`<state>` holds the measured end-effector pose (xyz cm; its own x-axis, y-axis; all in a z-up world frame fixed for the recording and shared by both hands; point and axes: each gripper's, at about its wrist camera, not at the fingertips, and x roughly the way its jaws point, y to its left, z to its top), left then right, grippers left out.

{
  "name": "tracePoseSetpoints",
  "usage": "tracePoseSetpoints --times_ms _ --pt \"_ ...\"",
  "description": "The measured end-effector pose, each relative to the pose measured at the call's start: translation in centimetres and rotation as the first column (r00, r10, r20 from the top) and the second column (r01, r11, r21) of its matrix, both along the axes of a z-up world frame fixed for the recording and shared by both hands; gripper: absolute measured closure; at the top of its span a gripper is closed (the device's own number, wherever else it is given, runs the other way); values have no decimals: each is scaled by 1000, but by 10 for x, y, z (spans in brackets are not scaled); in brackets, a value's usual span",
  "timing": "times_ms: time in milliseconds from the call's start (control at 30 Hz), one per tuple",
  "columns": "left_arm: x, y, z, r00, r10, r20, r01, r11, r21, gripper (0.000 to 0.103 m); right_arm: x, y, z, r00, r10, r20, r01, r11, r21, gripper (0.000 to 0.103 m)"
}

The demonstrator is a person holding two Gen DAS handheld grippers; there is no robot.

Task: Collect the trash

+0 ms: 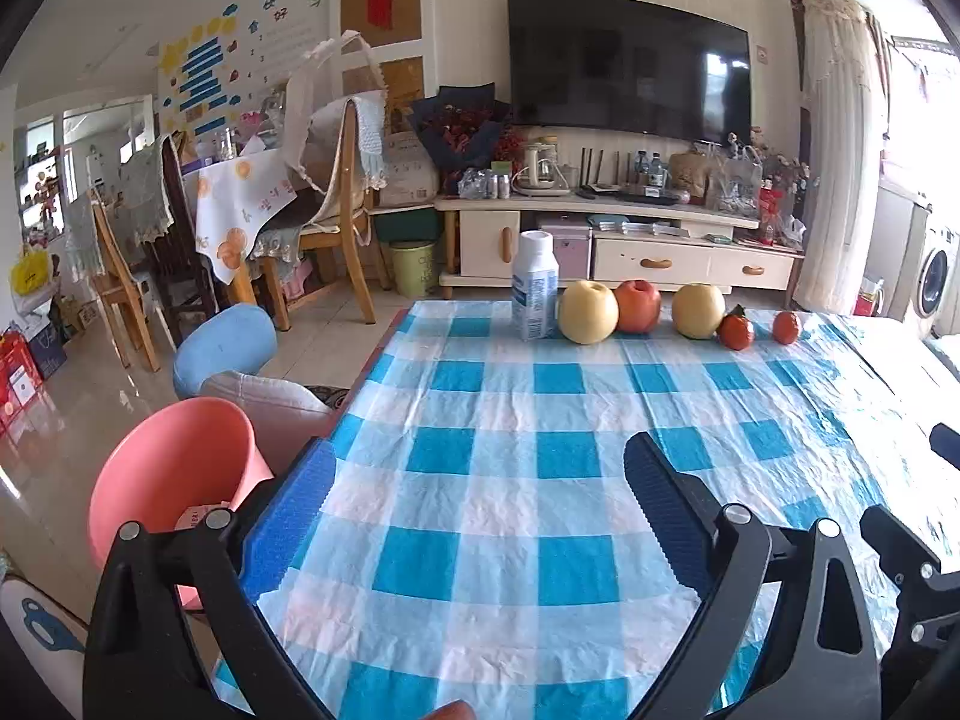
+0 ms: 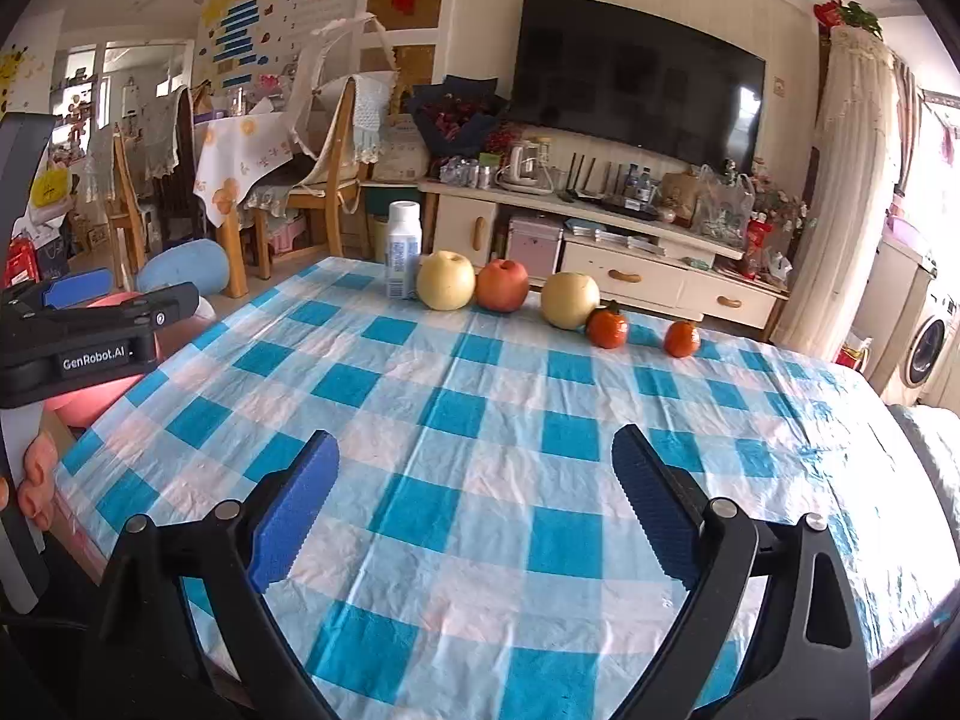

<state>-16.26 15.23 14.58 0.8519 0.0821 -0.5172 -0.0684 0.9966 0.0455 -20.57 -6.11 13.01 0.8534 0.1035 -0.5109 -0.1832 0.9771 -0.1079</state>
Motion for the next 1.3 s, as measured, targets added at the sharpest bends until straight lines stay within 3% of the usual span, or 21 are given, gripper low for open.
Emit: tracePoseSetpoints --times_ms 200,567,1067,1300 --pt "-30 -45 11 997 -68 24 67 997 33 7 -35 -36 18 995 -80 66 81 997 -7 9" --pt "-73 -85 30 989 -134 65 132 990 42 7 -94 -74 38 966 -159 202 173 983 -55 7" --pt "-112 -96 66 977 -169 132 171 985 -3 7 -141 -103 64 925 -241 293 249 968 12 7" --pt "-116 -101 68 973 -187 136 188 982 6 7 -149 -104 71 915 -250 315 255 967 27 7"
